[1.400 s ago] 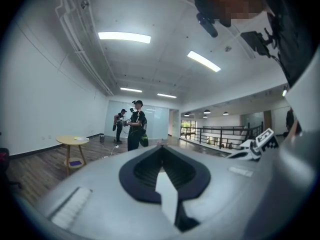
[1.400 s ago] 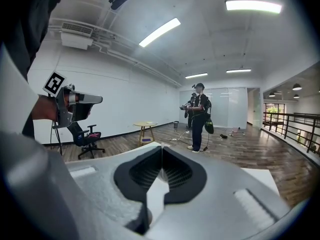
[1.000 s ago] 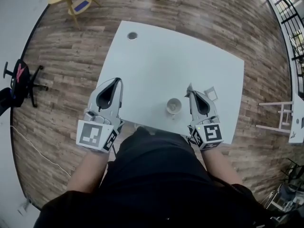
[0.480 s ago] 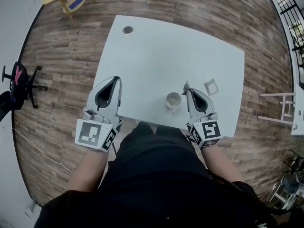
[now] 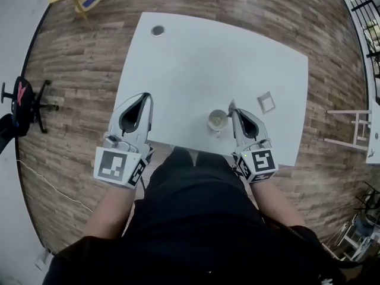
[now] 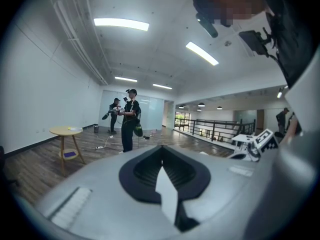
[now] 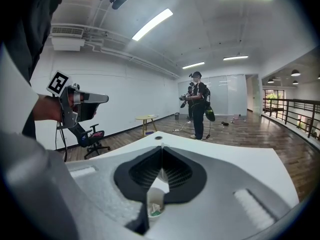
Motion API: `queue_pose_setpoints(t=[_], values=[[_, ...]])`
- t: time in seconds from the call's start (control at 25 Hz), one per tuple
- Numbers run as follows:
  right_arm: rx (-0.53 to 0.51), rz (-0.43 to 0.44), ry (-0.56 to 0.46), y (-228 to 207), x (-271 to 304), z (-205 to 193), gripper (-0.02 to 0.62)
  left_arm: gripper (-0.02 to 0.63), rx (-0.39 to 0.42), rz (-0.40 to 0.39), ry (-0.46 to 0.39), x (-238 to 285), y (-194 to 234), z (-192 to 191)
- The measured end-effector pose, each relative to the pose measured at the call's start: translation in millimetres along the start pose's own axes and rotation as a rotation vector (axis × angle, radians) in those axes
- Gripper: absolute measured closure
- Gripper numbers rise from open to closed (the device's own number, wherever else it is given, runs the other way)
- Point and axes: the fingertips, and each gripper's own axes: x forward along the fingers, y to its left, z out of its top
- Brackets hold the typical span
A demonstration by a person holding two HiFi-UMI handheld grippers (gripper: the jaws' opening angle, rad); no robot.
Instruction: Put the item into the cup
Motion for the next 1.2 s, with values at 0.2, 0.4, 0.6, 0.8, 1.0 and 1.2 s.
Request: queue_pose_setpoints(t=[0.2,0.4,0.6,0.8,1.0,1.2], values=[[0.013,-0.003,0.015,1,-2,-9,0.591,0.607,-0.001,-0.012,0.006,2,-6,0],[0.015,0.001,0.027,4,-5,-16,0.591,0.607,-0.006,-0.016,0.017,3,-8,-4],[0.018,-0.002,0.034,6,-6,-20,0.591,0.607,-0.009,-0.024,0.021,3,-9,-5],[0.016,-0.006,0.039,5,-8,-21,0.591,0.607,-0.016,-0.033,0.025,7,-11,-7],[0.018,-0.01,0.046,3,-9,-23,0.591,0.607,-0.021,-0.043,0.028,11,-13,-8],[0.025,-0.008,0.054,4,-8,-25,0.591,0.607,-0.021,-0.05,0.029,15,-14,-8]])
